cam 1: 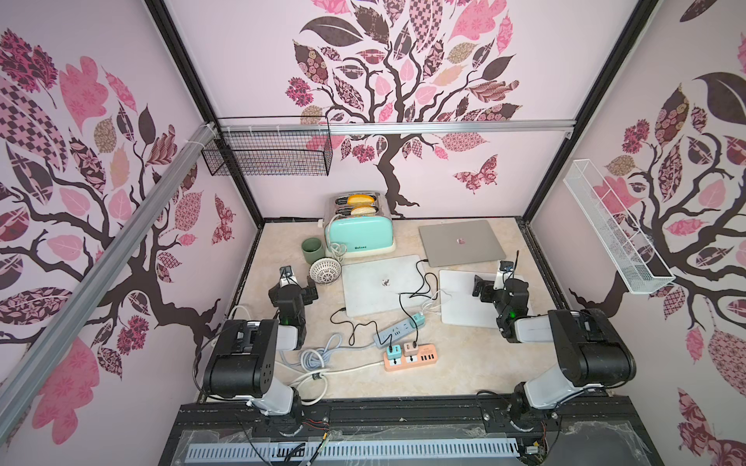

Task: Unplug the laptop charger
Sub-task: Remove the charging cable from the plug.

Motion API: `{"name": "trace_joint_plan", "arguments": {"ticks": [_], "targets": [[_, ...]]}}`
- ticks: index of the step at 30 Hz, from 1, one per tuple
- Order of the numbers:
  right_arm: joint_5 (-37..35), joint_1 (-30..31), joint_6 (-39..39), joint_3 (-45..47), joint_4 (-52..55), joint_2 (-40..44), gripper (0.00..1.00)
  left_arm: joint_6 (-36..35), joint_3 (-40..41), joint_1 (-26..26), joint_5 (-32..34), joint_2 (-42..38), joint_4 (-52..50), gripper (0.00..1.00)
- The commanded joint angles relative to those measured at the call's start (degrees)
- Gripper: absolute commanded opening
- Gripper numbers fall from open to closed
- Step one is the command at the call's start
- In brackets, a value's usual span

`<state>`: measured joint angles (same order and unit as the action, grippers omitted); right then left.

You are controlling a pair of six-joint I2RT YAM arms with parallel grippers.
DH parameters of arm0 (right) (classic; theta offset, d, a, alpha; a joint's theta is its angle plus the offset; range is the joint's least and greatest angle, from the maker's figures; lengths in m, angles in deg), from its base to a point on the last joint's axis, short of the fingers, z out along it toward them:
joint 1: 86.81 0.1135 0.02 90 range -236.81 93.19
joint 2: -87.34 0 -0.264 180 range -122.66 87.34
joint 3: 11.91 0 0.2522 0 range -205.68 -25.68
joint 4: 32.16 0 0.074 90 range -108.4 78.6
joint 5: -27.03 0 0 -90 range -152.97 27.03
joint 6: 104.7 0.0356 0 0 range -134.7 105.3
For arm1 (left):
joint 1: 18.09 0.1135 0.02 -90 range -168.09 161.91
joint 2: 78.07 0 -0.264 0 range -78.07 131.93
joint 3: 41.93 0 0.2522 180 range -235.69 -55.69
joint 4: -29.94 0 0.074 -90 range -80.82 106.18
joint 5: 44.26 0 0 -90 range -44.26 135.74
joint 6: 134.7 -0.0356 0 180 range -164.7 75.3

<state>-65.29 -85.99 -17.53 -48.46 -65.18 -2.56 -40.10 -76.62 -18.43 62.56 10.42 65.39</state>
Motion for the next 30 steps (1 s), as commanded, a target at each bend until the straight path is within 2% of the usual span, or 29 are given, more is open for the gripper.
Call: {"name": "trace_joint_plan", "arguments": {"ticks": [1, 3, 5, 8, 10, 13, 15, 16, 18, 20, 22, 24, 27, 30], "targets": [[1.67, -0.22, -0.35, -0.21, -1.83, 1.51, 1.0, 0.66, -0.49, -0.28, 1.39, -1.29, -0.24, 0.98], [0.62, -0.29, -0.1, -2.47, 2.3, 2.89, 0.99, 0.34, -0.9, -0.28, 1.05, -1.69, -1.18, 0.98], [-1.07, -0.29, 0.49, -7.8, 15.54, 5.09, 1.0, 0.0, -2.16, -0.71, 2.49, -3.12, -3.87, 0.98], [-0.09, -0.2, 0.27, -14.32, 25.62, 5.6, 1.0, 0.0, -4.41, -1.64, 3.18, -8.36, -13.98, 0.98], [0.84, 0.68, -0.41, -17.25, 29.82, 5.53, 0.99, 1.59, -5.79, -2.83, 5.99, -11.16, -19.77, 0.98], [1.95, 1.94, 1.18, -20.13, 33.11, 6.92, 1.0, 2.34, -8.49, -4.19, 6.34, -15.83, -30.61, 0.98], [0.0, 3.16, 2.32, -21.07, 32.68, 7.92, 1.0, 3.4, -10.77, -5.37, 7.74, -18.46, -37.81, 0.98], [-1.07, 3.54, 3.48, -22.47, 33.45, 7.82, 0.99, 6.44, -12.77, -5.59, 8.34, -19.89, -43.54, 0.98], [-2.96, 4.23, 6.75, -28.82, 41.22, 6.52, 1.0, 10.19, -16.74, -5.61, 5.19, -22.54, -53.27, 0.98], [-5.14, 5.01, 10.27, -40.51, 58.97, 2.3, 1.0, 13.6, -20.73, -6.84, 2.58, -24.47, -61.07, 0.98], [-3.32, 5.88, 11.76, -52.93, 75.36, -3.75, 1.0, 16.63, -23.54, -8.03, -0.76, -25.74, -66.02, 0.98], [-1.26, 7.38, 12.8, -61.35, 86.01, -7.95, 1.0, 19.05, -25.89, -8.59, -7.61, -26.02, -69.34, 0.98], [0.89, 9.63, 14.01, -67.46, 95.58, -9.01, 1.0, 18.89, -32.97, -10.59, -17.58, -22.58, -79.21, 0.98], [4.12, 11.15, 14.91, -67.05, 99.45, -3.7, 0.99, 16.1, -37.96, -15.09, -22.02, -18.75, -87.27, 0.98]]}}
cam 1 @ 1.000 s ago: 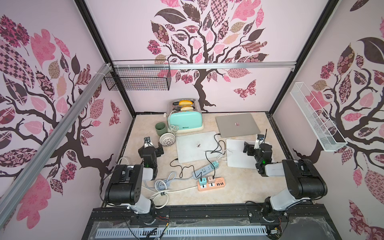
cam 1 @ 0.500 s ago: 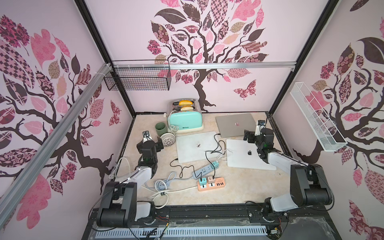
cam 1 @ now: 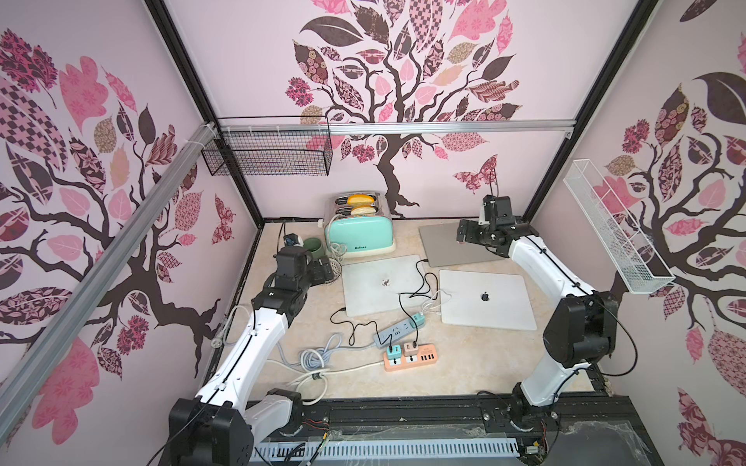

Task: Unplug the laptop charger
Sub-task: Remove the charging cable from the plug.

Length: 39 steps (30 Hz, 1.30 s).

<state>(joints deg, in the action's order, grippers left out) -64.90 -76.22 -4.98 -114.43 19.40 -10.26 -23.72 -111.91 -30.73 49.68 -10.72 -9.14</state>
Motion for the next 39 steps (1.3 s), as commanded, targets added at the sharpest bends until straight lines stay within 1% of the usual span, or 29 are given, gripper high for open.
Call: {"name": "trace_joint_plan", "arguments": {"ticks": [1, 5, 10, 12, 15, 17, 19, 22, 24, 27, 31, 35, 39], "targets": [[5.6, 1.69, 2.52, -0.09, 16.0, 6.35, 0.99, -0.29, -2.83, -4.29, -10.91, 2.59, -12.97, 0.98], [14.93, 1.89, 3.54, 3.25, 23.01, 14.65, 1.0, 5.12, -0.63, -7.15, -21.58, 1.99, -8.05, 0.98], [28.95, 2.45, 4.26, 9.63, 25.61, 22.06, 0.99, 10.37, 0.56, -12.32, -29.9, 5.14, -3.13, 0.98], [32.49, 3.34, 4.18, 12.27, 25.47, 23.26, 0.99, 11.6, 2.01, -13.9, -30.67, 6.23, -2.28, 0.97], [33.08, 6.3, 3.38, 15.31, 25.76, 23.77, 0.99, 11.67, 5.8, -15.2, -31.43, 5.92, -2.18, 0.94], [34.01, 8.54, 3.61, 17.5, 25.17, 23.7, 0.99, 11.56, 7.65, -15.92, -31.79, 5.25, -1.99, 0.86], [34.63, 10.49, 3.56, 18.78, 23.82, 23.07, 0.99, 10.94, 7.37, -17.08, -32.04, 5.72, -2.45, 0.81], [36.02, 11.38, 2.82, 18.13, 22.34, 20.15, 0.99, 11.63, 6.74, -19.12, -32.51, 8.02, -1.03, 0.78], [37.19, 11.8, 3.65, 18.24, 20.58, 17.76, 0.97, 13.66, 7.16, -19.9, -33.44, 10.0, 1.61, 0.77], [36.33, 13.2, 4.79, 18.84, 18.44, 15.64, 0.93, 16.07, 7.98, -20.45, -34.07, 11.63, 5.36, 0.78], [34.92, 14.3, 5.19, 18.87, 16.35, 13.93, 0.9, 16.44, 6.99, -20.53, -34.91, 13.96, 6.56, 0.8], [34.97, 15.06, 6.85, 20.25, 13.19, 11.6, 0.86, 16.99, 5.71, -20.82, -36.92, 17.05, 8.64, 0.81], [34.29, 15.34, 6.54, 20.03, 13.64, 9.47, 0.82, 16.95, 4.82, -20.87, -38.33, 19.63, 9.65, 0.8]]}}
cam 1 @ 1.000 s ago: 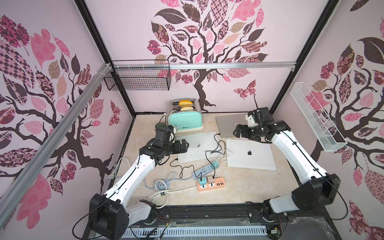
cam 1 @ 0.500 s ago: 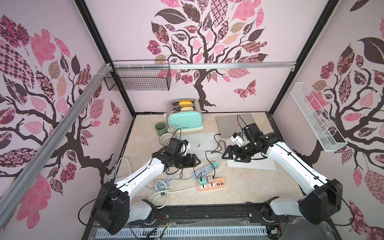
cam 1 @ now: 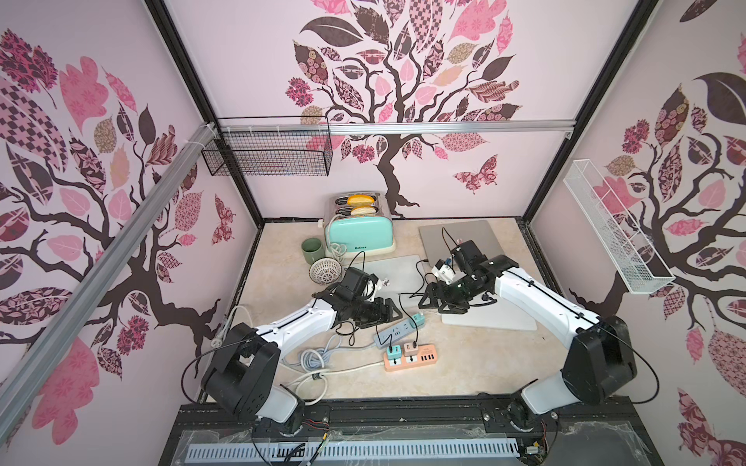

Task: Unplug the laptop charger
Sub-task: Remove the charging cable from the plug.

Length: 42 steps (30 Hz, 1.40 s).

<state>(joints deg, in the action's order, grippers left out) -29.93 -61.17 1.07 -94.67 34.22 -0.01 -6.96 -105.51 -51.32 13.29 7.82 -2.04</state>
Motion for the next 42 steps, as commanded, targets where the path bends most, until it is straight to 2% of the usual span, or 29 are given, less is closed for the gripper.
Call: {"name": "trace_joint_plan", "arguments": {"ticks": [1, 4, 14, 22, 30, 42], "targets": [[-0.71, 0.31, 0.58, 0.42, -1.64, -0.89, 0.8, 0.27, -1.64, -0.3, -2.21, 1.57, 2.84, 0.78], [-0.17, 0.47, 1.05, 1.03, -2.69, -1.61, 0.78, 0.34, -2.47, -0.76, -2.71, 3.07, 3.35, 0.74], [0.68, 1.13, 1.93, 0.47, -5.07, -4.57, 0.67, 0.01, -6.33, -3.51, -2.12, 7.84, 3.1, 0.71], [0.9, 1.26, 2.22, -0.18, -6.25, -6.36, 0.5, -0.05, -7.15, -3.92, -2.36, 10.12, 3.63, 0.67], [0.35, 1.38, 2.15, -1.18, -6.13, -8.27, 0.39, 0.32, -8.28, -4.41, -1.57, 12.61, 4.19, 0.66], [1.43, 1.57, 4.14, -1.17, -6.22, -7.32, 0.34, -0.1, -9.08, -4.56, -0.82, 14.22, 3.78, 0.65]]}}
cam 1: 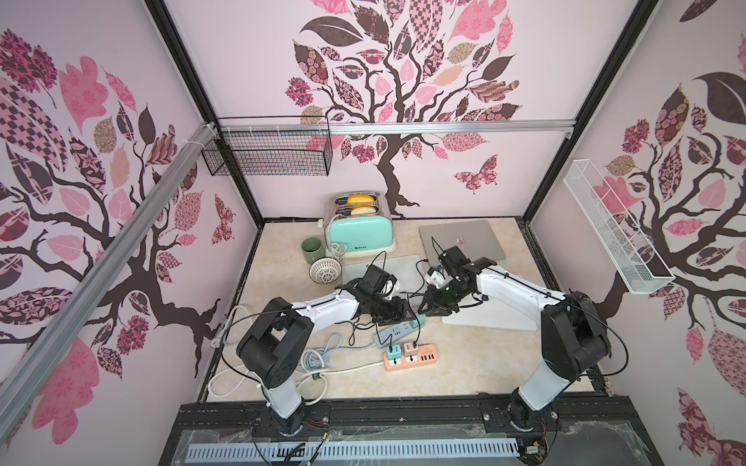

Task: Unplug the laptop charger
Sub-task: Remove the charging cable from the plug.

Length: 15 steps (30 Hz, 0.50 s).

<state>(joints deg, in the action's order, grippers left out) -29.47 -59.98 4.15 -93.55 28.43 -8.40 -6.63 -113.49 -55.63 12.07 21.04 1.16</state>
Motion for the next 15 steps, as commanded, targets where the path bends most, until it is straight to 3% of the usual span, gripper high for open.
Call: {"name": "trace_joint_plan", "arguments": {"ticks": [1, 15], "targets": [[0.95, 0.42, 1.43, -2.34, -0.45, 1.22, 0.33, -0.57, -1.12, -0.33, 0.53, 1.08, 0.44, 0.64], [-3.33, 1.99, -0.26, -3.8, -0.56, 3.37, 0.27, -1.01, -0.55, -0.43, 0.93, 2.12, -0.82, 0.64]]}}
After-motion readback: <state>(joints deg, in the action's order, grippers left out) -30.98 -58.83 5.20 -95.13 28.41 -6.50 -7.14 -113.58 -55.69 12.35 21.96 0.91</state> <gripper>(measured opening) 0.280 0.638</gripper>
